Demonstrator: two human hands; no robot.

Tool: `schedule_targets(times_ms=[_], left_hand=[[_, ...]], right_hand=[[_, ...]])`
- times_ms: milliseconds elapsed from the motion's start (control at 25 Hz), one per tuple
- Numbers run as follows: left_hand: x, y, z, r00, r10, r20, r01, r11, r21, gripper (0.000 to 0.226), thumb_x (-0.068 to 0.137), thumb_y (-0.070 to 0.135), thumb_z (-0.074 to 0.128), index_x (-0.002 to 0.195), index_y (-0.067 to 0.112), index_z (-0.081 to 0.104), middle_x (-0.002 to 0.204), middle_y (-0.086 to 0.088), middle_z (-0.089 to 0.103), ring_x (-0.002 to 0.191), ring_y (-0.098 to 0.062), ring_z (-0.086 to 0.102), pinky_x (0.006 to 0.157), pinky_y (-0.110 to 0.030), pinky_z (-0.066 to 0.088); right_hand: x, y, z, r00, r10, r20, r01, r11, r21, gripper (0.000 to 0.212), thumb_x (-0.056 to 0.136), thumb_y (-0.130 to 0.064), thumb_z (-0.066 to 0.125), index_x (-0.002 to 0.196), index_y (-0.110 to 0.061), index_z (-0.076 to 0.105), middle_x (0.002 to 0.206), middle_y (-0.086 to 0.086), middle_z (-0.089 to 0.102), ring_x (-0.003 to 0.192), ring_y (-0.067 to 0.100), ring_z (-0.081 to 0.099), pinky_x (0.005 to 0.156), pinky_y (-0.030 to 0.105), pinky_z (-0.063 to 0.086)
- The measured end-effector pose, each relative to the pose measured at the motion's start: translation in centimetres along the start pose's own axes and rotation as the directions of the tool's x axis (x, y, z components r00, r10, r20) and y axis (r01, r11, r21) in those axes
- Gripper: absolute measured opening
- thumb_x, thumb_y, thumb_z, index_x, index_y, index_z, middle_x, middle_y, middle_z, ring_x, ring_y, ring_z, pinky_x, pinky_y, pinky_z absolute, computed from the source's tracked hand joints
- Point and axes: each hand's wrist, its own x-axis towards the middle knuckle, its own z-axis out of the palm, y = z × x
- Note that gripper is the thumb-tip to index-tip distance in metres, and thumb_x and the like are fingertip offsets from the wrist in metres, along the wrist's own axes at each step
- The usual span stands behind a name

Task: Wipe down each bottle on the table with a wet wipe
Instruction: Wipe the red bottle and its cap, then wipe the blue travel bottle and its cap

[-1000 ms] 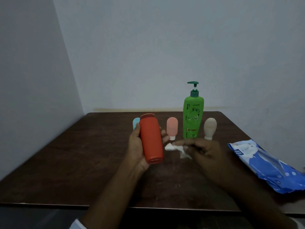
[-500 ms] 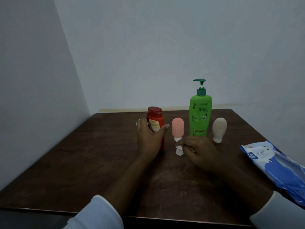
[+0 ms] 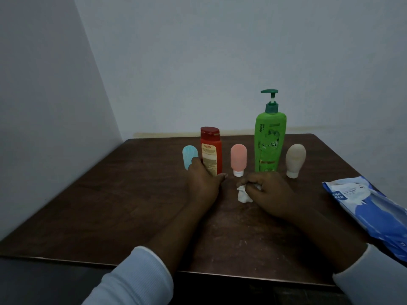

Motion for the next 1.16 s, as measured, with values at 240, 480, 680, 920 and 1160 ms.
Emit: schedule_targets(times_ms=[240, 480, 680, 920, 1160], left_hand=[[2.1, 0.0, 3.0, 0.996, -0.027, -0.083, 0.033, 0.997, 0.072, 0.071, 0.077, 0.029, 0.090, 0.133, 0.019, 0.047, 0.136, -0.003, 0.061, 0.128, -0.027, 0.061, 0.102, -0.048, 0.056], [3.1, -0.2, 4.1, 0.992, -0.019, -0.127, 0.035, 0.992, 0.123, 0.075, 0.081, 0.031, 0.087, 0.140, 0.015, 0.043, 0.139, -0.007, 0.059, 0.131, -0.029, 0.059, 0.106, -0.049, 0.054], [3.0, -0.3, 4.3, 0.991, -0.003, -0.133, 0.023, 0.988, 0.154, 0.072, 0.083, 0.033, 0.085, 0.138, 0.014, 0.043, 0.138, -0.008, 0.060, 0.130, -0.030, 0.060, 0.106, -0.047, 0.054], [2.7, 0.1, 4.1, 0.993, 0.004, -0.117, 0.018, 0.983, 0.184, 0.072, 0.085, 0.034, 0.084, 0.140, 0.012, 0.043, 0.138, -0.008, 0.059, 0.129, -0.029, 0.060, 0.104, -0.043, 0.053], [1.8, -0.6, 3.1, 0.997, -0.046, -0.056, 0.050, 0.996, 0.073, 0.066, 0.082, 0.029, 0.087, 0.133, 0.017, 0.047, 0.134, -0.004, 0.063, 0.124, -0.026, 0.064, 0.099, -0.043, 0.058]], right_hand=[[0.0, 0.3, 0.0, 1.000, 0.023, 0.020, -0.024, 1.000, 0.013, 0.031, 0.084, -0.023, 0.050, 0.099, -0.021, 0.077, 0.096, -0.013, 0.074, 0.090, -0.006, 0.064, 0.074, 0.003, 0.042], [0.1, 0.5, 0.4, 1.000, 0.023, 0.018, -0.024, 0.999, 0.033, 0.035, 0.083, -0.033, 0.047, 0.096, -0.023, 0.077, 0.093, -0.014, 0.074, 0.087, -0.005, 0.065, 0.075, 0.008, 0.046], [0.1, 0.3, 0.5, 0.999, 0.029, 0.030, -0.030, 0.999, 0.028, 0.028, 0.084, -0.024, 0.052, 0.096, -0.024, 0.077, 0.090, -0.017, 0.072, 0.085, -0.005, 0.065, 0.073, 0.008, 0.045], [0.0, 0.8, 0.3, 0.998, 0.039, 0.045, -0.039, 0.999, -0.016, 0.025, 0.088, -0.008, 0.059, 0.098, -0.022, 0.077, 0.093, -0.013, 0.073, 0.086, -0.004, 0.065, 0.072, 0.003, 0.042], [-0.2, 0.6, 0.3, 0.998, 0.061, 0.013, -0.061, 0.998, -0.028, 0.026, 0.091, -0.008, 0.057, 0.102, -0.022, 0.077, 0.099, -0.010, 0.074, 0.089, -0.001, 0.065, 0.075, 0.009, 0.045]])
